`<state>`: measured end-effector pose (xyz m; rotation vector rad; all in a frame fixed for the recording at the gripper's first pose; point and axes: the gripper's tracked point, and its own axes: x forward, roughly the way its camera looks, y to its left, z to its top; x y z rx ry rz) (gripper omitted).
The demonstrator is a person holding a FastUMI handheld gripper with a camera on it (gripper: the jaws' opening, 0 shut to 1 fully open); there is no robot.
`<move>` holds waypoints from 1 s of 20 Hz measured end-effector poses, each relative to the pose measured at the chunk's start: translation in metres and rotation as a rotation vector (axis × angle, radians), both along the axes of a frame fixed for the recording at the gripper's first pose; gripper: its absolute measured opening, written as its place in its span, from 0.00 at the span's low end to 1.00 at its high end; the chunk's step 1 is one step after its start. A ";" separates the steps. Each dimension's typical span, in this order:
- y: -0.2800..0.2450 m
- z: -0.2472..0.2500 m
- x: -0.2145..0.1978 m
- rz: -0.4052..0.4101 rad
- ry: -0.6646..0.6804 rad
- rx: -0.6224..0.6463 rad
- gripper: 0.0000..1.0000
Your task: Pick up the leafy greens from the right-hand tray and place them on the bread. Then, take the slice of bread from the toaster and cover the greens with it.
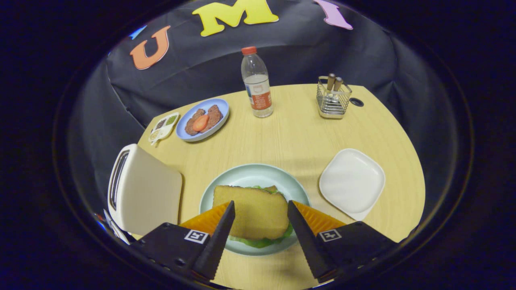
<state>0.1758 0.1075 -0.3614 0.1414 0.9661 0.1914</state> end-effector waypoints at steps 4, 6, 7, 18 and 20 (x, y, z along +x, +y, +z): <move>0.007 0.044 -0.013 0.013 -0.086 0.001 0.97; 0.010 0.069 -0.021 0.022 -0.140 -0.031 0.97; 0.010 0.081 -0.027 0.019 -0.165 -0.049 0.97; 0.050 0.264 -0.112 -0.015 -0.711 -0.044 0.97; 0.051 0.287 -0.117 -0.034 -0.777 -0.039 0.96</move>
